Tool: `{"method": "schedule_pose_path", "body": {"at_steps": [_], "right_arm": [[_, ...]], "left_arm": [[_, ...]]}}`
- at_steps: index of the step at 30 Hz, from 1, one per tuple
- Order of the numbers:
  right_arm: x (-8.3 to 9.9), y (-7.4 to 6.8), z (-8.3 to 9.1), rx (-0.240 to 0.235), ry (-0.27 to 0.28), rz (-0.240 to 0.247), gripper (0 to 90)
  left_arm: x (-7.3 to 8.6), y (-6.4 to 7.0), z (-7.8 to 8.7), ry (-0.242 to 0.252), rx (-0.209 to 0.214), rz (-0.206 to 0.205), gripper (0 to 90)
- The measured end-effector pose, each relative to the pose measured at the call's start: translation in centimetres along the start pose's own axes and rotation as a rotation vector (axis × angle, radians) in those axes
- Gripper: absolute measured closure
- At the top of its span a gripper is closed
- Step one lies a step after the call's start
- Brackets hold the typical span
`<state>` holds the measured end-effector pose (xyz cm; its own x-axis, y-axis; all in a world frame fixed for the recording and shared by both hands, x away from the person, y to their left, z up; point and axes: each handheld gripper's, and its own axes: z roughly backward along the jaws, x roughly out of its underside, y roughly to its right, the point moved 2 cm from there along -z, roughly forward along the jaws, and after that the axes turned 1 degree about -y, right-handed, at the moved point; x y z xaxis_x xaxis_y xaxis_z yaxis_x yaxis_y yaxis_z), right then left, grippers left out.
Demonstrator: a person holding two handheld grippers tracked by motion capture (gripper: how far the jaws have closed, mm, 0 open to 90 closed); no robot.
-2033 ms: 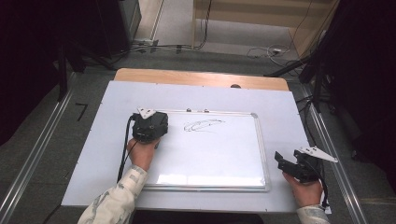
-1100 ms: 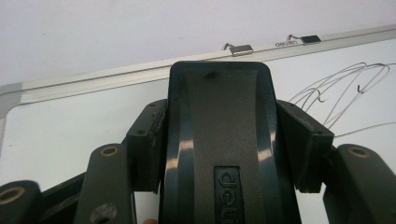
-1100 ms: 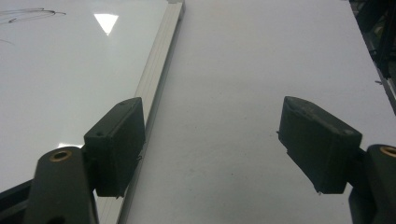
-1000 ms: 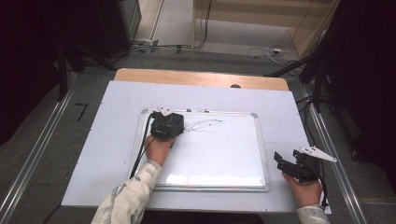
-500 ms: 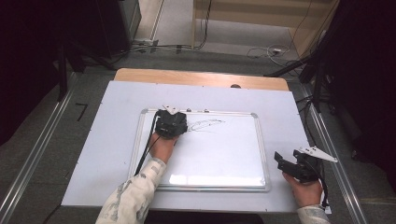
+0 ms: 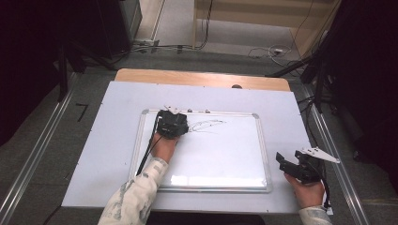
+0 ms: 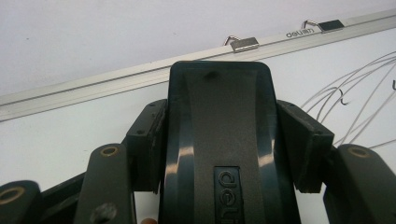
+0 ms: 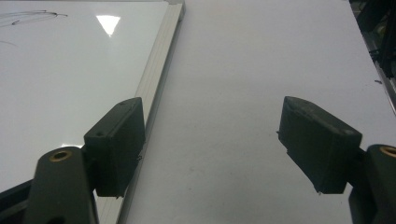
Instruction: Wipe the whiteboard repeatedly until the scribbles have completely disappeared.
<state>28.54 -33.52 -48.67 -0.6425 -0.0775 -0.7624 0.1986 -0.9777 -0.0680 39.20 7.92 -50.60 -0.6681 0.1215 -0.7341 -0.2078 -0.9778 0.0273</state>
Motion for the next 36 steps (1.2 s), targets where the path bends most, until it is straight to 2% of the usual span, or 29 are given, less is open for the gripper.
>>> {"method": "schedule_pose_path", "body": {"at_steps": [15,36], "right_arm": [[0.0,-0.1,0.1,-0.003,0.005,0.004,21.6],[-0.2,-0.4,0.0,-0.013,0.010,0.008,22.7]], "left_arm": [[0.0,0.3,-0.2,0.001,-0.003,-0.030,40.9],[-0.6,2.1,-0.9,-0.016,0.005,-0.052,40.9]]}}
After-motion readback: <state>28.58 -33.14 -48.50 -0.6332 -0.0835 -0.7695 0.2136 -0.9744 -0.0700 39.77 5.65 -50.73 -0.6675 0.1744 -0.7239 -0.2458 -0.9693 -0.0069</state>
